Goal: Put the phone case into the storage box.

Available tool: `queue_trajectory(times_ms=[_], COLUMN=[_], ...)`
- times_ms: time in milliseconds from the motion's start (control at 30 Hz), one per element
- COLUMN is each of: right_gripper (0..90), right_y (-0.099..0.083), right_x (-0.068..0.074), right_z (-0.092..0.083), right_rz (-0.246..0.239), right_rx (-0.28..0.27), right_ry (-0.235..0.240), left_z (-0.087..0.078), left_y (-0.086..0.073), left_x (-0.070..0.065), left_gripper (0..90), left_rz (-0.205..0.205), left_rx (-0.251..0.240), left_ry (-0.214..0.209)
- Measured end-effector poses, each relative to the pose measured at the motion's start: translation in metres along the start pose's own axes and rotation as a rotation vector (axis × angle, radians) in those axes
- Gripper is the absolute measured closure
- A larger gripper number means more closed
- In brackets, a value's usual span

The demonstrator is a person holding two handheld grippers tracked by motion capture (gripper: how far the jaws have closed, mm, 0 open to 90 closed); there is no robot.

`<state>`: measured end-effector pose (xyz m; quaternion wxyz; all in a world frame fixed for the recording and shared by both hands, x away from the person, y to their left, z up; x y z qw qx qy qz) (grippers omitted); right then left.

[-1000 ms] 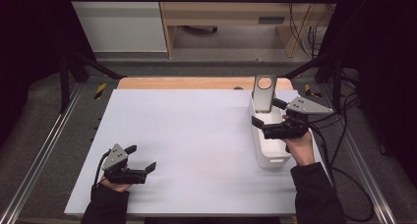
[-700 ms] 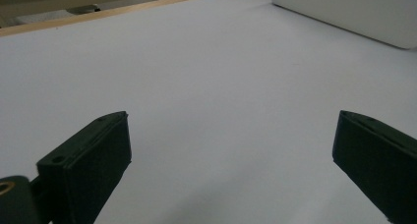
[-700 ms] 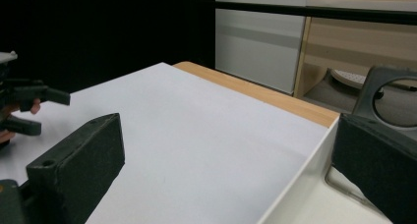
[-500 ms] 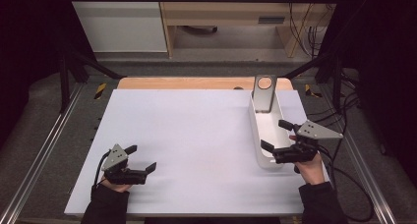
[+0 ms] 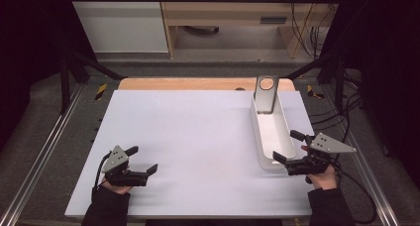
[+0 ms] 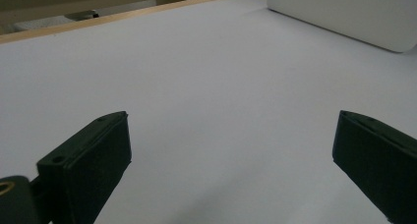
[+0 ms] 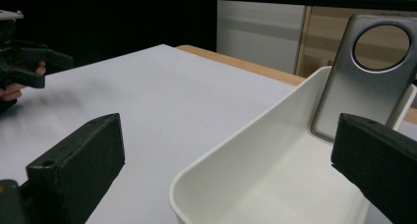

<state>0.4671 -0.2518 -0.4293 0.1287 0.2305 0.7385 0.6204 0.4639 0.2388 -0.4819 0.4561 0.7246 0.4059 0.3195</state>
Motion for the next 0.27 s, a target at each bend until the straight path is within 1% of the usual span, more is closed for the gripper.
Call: queue_trajectory(times_ms=[67, 133, 267], right_gripper=[0.3, 0.3, 0.3], right_y=[-0.0025, -0.0053, -0.0112], right_x=[-0.0005, -0.0004, -0.0028], right_z=[-0.0024, -0.0049, -0.0110], right_rz=[0.003, 0.011, 0.016], right_rx=[0.009, 0.016, 0.028], right_ry=[-0.008, -0.004, -0.018], left_z=[0.0002, 0.0001, -0.0002], left_y=[0.0001, 0.0004, 0.0013], left_x=[-0.0002, -0.0005, -0.0008], left_gripper=[0.7, 0.7, 0.7], left_rz=[0.002, 0.001, 0.004], left_rx=[0.000, -0.001, -0.004], left_ry=[-0.002, -0.002, -0.003])
Point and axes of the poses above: each handheld gripper's, and its own axes: z roughly forward along the jaws, y roughly out of its top, x roughly to its left, the point moved 5 cm from there along z, roughly forward along the jaws, and after that the axes turned 15 degrees about y, right-handed, at the moved point
